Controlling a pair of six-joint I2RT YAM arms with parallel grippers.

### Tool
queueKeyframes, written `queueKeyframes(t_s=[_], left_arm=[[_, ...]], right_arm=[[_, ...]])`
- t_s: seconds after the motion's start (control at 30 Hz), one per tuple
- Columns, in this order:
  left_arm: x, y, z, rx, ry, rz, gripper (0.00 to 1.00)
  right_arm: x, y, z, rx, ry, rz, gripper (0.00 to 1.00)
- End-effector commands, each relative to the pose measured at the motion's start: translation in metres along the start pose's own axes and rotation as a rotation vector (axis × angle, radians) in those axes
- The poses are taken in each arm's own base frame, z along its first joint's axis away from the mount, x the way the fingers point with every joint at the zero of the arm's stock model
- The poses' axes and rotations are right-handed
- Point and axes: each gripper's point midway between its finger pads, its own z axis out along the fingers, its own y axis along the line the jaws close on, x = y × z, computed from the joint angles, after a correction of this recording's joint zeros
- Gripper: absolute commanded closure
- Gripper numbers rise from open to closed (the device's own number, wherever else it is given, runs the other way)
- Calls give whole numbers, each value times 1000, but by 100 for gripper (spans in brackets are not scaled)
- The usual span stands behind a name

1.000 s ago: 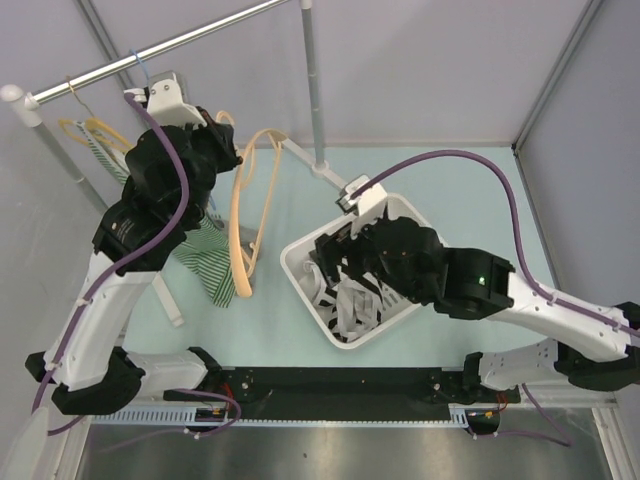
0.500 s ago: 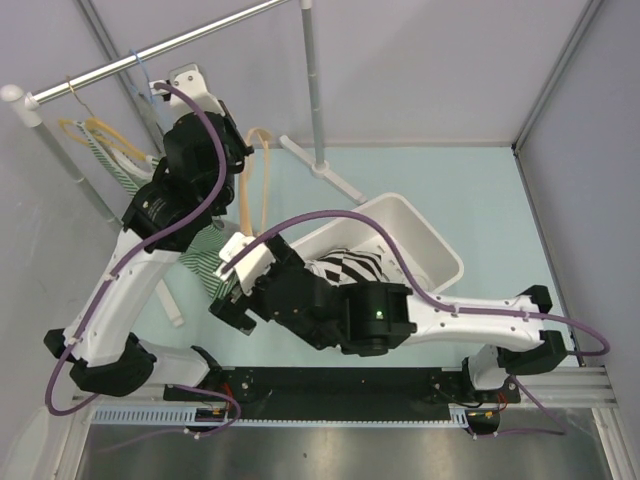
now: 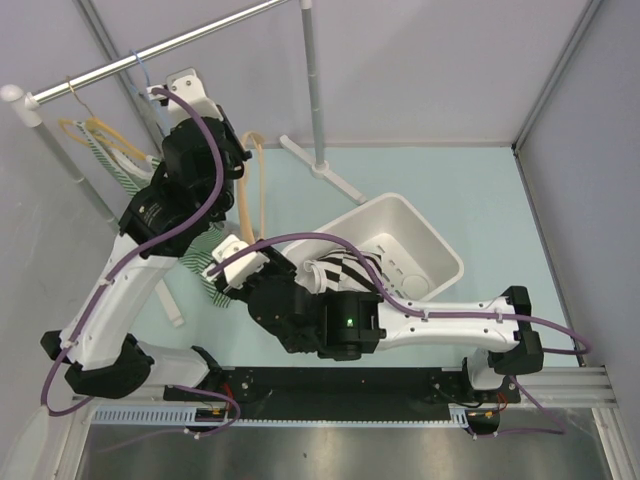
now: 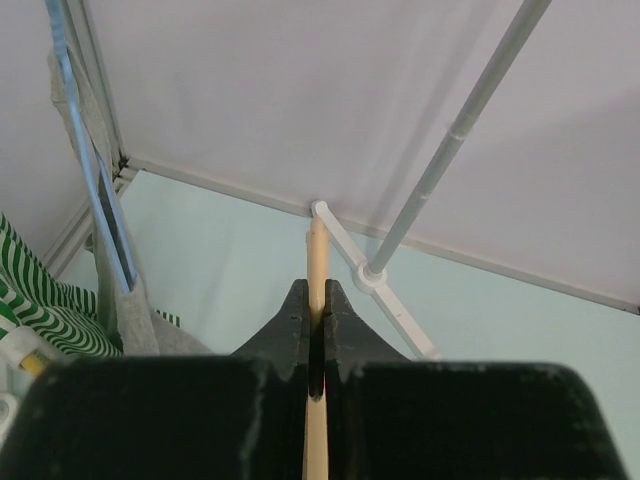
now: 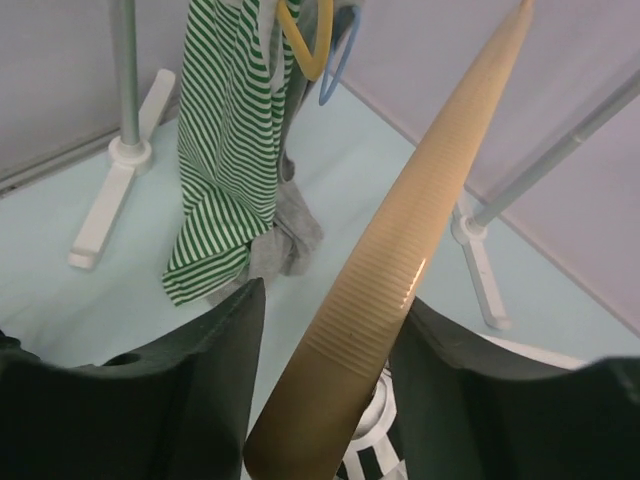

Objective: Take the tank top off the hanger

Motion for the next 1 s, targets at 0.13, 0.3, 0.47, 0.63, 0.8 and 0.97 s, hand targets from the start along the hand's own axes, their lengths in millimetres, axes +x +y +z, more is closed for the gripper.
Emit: queueKeyframes(t_s=[0.13, 0.3, 0.47, 0.63, 0.8, 0.97], left_arm=[[-20, 5, -18, 40, -19, -107, 100], [-19, 5, -22, 61, -8, -130, 100], [-17, 2, -26, 93, 3, -144, 100], [-28, -3, -39, 194, -23, -149, 84], [-34, -12, -53, 331, -80, -159, 38], [-49, -9, -73, 424, -121, -162, 19]], right_arm=[[-16, -41, -6, 127, -90, 108, 56], [-24, -54, -9, 171, -139, 161, 97], [-30, -66, -12, 207, -158, 163, 100], [-31, -78, -19, 212, -179, 202, 100], [-32, -90, -24, 145, -204, 270, 100], [-26, -106, -16, 90, -191, 303, 100]])
